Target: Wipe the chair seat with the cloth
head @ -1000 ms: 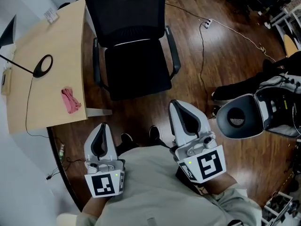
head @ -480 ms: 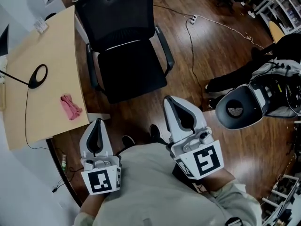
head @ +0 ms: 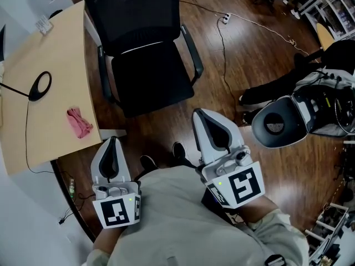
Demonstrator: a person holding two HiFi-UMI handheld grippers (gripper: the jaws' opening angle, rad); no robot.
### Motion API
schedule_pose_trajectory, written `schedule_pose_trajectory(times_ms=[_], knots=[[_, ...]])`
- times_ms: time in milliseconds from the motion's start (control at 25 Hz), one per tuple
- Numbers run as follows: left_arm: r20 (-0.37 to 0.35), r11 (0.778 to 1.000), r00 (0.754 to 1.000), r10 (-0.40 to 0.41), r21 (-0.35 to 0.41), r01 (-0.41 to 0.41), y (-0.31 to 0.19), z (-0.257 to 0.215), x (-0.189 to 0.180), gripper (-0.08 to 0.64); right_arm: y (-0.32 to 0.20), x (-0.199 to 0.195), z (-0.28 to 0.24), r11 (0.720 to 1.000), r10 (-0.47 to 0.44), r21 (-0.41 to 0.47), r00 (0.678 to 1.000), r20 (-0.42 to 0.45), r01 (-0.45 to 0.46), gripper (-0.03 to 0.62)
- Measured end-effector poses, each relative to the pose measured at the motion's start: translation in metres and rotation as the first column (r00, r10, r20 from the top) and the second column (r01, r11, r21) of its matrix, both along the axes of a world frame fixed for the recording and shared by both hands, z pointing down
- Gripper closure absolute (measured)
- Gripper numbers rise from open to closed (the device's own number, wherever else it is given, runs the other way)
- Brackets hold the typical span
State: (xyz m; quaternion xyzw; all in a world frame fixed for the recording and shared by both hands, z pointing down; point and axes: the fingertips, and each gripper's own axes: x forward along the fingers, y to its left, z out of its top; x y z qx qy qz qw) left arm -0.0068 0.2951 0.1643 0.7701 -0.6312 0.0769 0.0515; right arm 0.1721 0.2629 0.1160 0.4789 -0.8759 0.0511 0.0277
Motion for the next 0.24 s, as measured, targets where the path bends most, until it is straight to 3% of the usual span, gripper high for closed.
schedule_pose_trajectory(times_ms=[240], knots=[[-0.012, 1.000, 1.000, -0.010, -0.004, 0.010, 0.0064, -0.0004, 0.0069, 0.557, 0.0098, 0.0037, 0.0059, 1.000, -0.003, -0.020, 1.000, -0.005, 0.003, 0.592]])
